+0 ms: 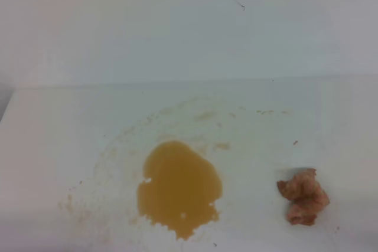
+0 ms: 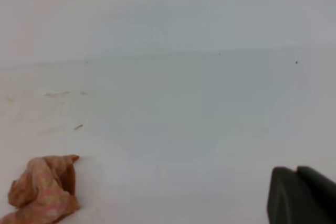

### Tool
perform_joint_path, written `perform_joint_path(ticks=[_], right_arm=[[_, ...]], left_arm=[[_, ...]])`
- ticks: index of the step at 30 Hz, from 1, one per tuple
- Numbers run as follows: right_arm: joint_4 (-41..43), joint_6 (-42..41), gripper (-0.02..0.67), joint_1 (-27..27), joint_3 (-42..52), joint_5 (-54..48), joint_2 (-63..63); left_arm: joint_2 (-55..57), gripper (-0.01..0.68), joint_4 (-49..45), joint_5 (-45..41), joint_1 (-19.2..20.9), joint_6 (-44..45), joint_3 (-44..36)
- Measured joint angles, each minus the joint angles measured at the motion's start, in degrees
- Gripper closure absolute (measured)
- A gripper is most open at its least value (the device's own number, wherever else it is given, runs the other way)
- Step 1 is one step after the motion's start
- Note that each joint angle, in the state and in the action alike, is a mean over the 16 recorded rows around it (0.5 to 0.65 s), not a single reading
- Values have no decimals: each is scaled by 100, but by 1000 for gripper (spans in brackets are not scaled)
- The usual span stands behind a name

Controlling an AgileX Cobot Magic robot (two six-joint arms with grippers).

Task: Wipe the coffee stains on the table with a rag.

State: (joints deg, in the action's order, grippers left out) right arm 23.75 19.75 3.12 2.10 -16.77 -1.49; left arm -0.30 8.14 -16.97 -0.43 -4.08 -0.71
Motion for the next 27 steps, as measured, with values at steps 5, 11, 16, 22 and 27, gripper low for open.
perform_joint_path(ticks=[5, 11, 16, 22, 27], right_arm=[[155, -3, 652, 0, 0, 120, 0], [293, 2, 652, 0, 0, 402, 0], [302, 19, 652, 0, 0, 774, 0], [288, 22, 652, 0, 0, 1280, 0], [188, 45, 652, 0, -5, 1783, 0]], left_arm=[[-10, 672, 0, -2, 1, -1, 0], [0, 672, 0, -4, 0, -1, 14], [10, 672, -3, -15, -1, -1, 42], [20, 672, -6, -27, -1, -2, 56], [30, 672, -8, -36, -2, -2, 71]])
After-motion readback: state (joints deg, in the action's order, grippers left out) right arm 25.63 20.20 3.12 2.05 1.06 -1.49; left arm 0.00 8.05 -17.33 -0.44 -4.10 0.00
